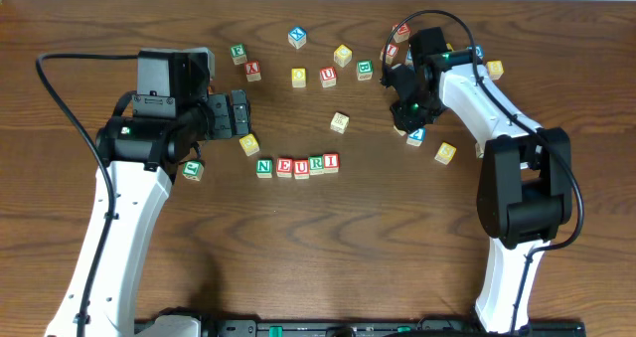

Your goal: Spell out NEURIPS

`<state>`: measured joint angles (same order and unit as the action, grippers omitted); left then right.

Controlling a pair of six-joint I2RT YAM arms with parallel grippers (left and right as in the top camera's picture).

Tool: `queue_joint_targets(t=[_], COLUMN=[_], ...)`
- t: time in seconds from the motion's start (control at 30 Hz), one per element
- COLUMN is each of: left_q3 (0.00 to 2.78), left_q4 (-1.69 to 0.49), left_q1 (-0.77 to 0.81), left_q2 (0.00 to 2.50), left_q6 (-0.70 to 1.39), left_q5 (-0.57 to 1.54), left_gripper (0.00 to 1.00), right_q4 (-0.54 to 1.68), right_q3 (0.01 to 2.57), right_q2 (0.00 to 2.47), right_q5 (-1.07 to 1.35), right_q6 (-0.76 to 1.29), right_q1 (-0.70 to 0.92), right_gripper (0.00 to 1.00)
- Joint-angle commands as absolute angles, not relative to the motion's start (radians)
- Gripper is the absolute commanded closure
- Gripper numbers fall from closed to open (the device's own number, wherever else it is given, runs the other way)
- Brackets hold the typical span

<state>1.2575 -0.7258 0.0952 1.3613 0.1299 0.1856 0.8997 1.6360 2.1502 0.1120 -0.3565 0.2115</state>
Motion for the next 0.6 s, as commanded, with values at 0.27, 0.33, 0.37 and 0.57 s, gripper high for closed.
queue_joint_targets(t=[0.27,0.33,0.37,0.57], left_q3=[1.28,1.28,1.28,1.28], left_q4=[-0.726,-0.726,-0.725,-0.726], left_q1=[0.094,0.094,0.094,0.094], left_q2=[1.352,1.352,1.352,1.352], left_q6=[0.124,0.124,0.124,0.124], left_q5=[0.191,0.191,0.191,0.191], left_gripper=[0.02,0.02,0.02,0.02], right_q4=[0.87,0.87,0.87,0.872], right_q3=[1.628,1.628,1.628,1.628], right_q2=[2.132,2.132,2.132,2.132], right_q5=[0.112,0.111,0.109,0.104], right_q6=[-0.13,-0.128,-0.128,-0.11], right_q1=[0.213,0.224,0.231,0.255], right_gripper=[0.68,0.68,0.68,0.69])
